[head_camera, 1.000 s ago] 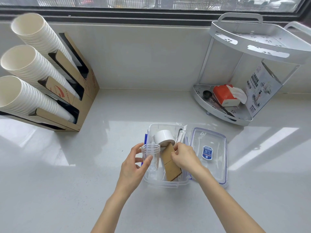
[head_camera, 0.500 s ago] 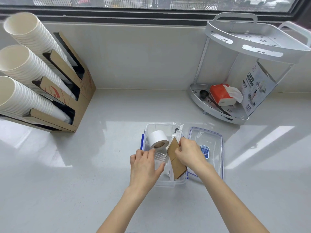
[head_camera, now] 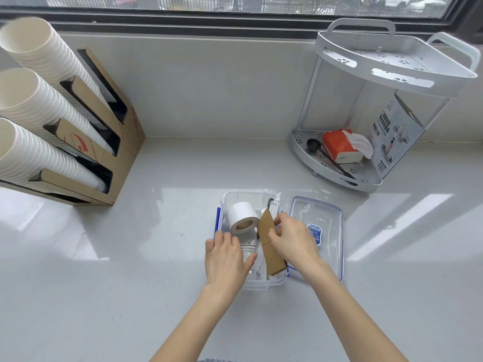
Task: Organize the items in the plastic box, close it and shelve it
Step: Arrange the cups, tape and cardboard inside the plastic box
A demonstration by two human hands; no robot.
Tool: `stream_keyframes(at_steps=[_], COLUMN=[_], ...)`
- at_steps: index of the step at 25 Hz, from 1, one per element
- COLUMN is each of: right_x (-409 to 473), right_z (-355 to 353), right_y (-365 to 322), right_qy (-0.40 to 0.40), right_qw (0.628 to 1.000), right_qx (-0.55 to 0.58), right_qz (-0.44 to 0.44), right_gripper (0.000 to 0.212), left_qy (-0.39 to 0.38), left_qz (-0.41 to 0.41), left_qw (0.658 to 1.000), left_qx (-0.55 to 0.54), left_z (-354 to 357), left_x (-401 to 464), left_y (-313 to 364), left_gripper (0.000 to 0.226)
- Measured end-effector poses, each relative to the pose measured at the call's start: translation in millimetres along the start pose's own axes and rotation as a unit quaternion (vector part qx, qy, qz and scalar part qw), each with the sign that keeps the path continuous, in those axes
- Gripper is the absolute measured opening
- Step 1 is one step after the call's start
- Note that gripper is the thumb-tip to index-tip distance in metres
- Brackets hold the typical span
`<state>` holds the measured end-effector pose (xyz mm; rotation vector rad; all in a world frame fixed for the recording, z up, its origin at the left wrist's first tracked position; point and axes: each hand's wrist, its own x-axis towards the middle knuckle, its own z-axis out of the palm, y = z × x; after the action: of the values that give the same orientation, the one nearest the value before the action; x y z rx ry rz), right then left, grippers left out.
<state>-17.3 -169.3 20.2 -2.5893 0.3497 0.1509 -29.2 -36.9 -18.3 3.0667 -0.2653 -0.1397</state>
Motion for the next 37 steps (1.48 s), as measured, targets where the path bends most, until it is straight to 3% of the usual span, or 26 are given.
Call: stream_keyframes(at_steps=[4, 8, 12, 25, 31, 37], right_x=[-2, -4, -6, -17, -24, -26], right_z=[-1, -8, -12, 30, 43, 46], right_y=[2, -5, -21, -50, -48, -40], right_qy=[0.002, 0.015, 0.024, -0.031, -0.119, -0.140], right_qw=[0.999, 0.995, 0.988, 0.990, 0.978, 0.973], right_qx=[0.036, 0.096, 0.145, 0.121, 0.167, 0.176], right_qz=[0.006, -0.004, -0.037, -0.058, -0.049, -0.059], right_gripper=[0.025, 0.022, 0.019, 0.027, 0.026, 0.027], left_qy=[0.038, 0.062, 0.055, 0.025, 0.026, 0.036], left_qz=[-0.013, -0.071, -0.124, -0.132, -0.108, -0.096], left_qw=[0.991, 0.917, 0.869, 0.850, 0.856, 0.878], left_qx=[-0.129, -0.387, -0.476, -0.509, -0.504, -0.467], left_z=[-9, -20, -23, -15, -16, -10], left_x=[4, 7, 3, -10, -12, -12], left_y=[-5, -24, -39, -46, -45, -40], left_gripper=[0.047, 0.027, 0.026, 0.029, 0.022, 0.028])
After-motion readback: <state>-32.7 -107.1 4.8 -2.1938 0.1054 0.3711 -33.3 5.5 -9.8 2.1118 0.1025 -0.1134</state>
